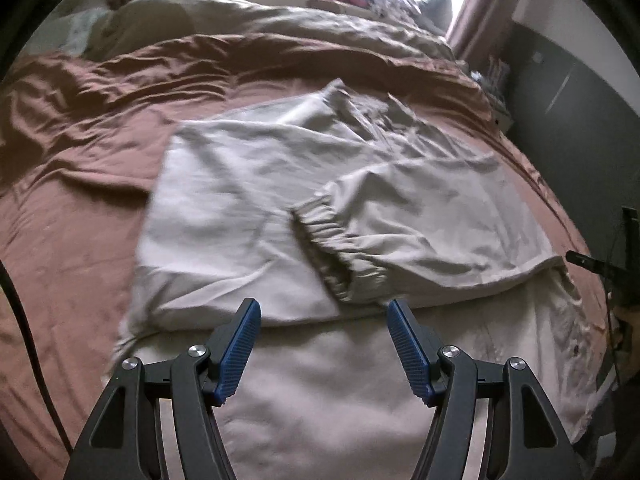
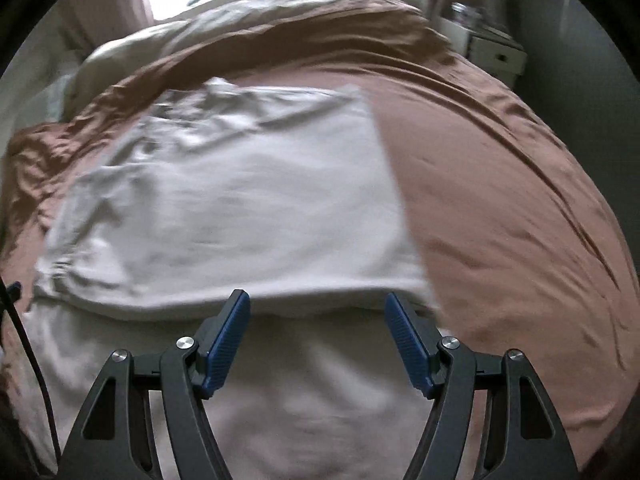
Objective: Fold large clothes
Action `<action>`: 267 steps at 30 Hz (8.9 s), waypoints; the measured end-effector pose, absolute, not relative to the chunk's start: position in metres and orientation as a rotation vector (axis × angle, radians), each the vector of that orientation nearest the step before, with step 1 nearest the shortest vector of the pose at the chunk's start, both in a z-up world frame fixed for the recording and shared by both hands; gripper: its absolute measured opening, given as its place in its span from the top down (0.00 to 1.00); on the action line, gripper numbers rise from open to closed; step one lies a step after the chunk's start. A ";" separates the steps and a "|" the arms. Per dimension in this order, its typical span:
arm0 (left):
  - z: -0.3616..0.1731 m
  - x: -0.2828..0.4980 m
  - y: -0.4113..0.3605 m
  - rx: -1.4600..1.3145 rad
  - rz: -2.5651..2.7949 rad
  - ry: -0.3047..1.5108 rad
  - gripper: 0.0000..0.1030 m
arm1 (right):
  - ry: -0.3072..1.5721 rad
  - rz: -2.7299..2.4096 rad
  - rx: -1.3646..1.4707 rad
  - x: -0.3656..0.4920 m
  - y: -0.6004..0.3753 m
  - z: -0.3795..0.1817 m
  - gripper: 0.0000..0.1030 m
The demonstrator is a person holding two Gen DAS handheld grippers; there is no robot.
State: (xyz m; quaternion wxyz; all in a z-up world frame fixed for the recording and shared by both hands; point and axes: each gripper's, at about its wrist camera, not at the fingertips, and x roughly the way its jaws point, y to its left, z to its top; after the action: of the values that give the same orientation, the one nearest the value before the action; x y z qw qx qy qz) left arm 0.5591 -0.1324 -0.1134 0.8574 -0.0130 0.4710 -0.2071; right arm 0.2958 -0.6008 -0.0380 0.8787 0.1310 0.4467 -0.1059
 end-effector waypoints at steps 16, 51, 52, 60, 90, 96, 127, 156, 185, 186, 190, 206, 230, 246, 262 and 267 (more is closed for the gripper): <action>-0.176 0.602 -0.179 0.085 -0.350 1.110 0.35 | 0.958 -0.299 0.347 0.295 -0.648 -0.088 0.34; -0.139 0.440 0.001 -0.077 -0.209 1.036 0.35 | 0.912 0.006 0.626 0.132 -0.670 -0.109 0.46; -0.140 0.436 0.005 -0.085 -0.208 1.035 0.35 | 0.905 0.036 0.648 0.126 -0.671 -0.111 0.47; -0.144 0.402 0.032 -0.163 -0.238 1.027 0.35 | 0.805 0.235 0.759 0.077 -0.670 -0.133 0.48; -0.193 0.353 0.045 -0.611 -0.511 1.066 0.36 | 0.678 0.312 1.001 0.055 -0.658 -0.178 0.48; -0.197 0.337 0.038 -0.609 -0.529 1.084 0.66 | 0.708 0.317 0.995 0.049 -0.645 -0.180 0.76; -0.016 0.206 0.107 -0.659 -0.539 0.695 0.94 | 0.427 0.402 0.730 -0.112 -0.614 -0.018 0.98; 0.029 0.178 0.116 -0.616 -0.477 0.557 0.94 | 0.395 0.225 0.721 -0.120 -0.611 0.021 0.98; 0.025 0.442 0.057 -0.552 -0.373 0.642 0.94 | 0.501 0.051 0.679 0.118 -0.601 0.018 0.98; 0.018 0.451 0.055 -0.550 -0.364 0.655 0.94 | 0.511 0.047 0.681 0.125 -0.601 0.016 0.98; -0.017 0.482 0.050 -0.547 -0.328 0.715 0.93 | 0.569 0.019 0.708 0.155 -0.600 0.000 0.98; -0.097 0.553 0.032 -0.600 -0.370 0.863 0.17 | 0.685 -0.075 0.701 0.229 -0.574 -0.006 0.44; -0.118 0.552 -0.077 -0.078 -0.374 1.044 0.24 | 0.980 0.040 0.277 0.315 -0.457 0.009 0.27; -0.172 0.595 -0.133 0.222 -0.312 1.117 0.96 | 1.067 0.006 0.127 0.399 -0.443 -0.030 1.00; -0.177 0.627 -0.131 0.079 -0.332 1.098 0.98 | 1.011 -0.008 0.294 0.391 -0.461 -0.021 1.00; -0.155 0.621 -0.122 0.026 -0.371 1.071 0.92 | 0.949 0.003 0.285 0.367 -0.464 0.012 0.98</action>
State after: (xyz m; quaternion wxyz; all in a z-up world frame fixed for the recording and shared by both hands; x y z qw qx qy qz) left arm 0.6210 -0.1220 -0.1546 0.8437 0.0123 0.5071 -0.1758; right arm 0.3672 -0.4639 0.0119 0.8798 0.1367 0.4553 0.0014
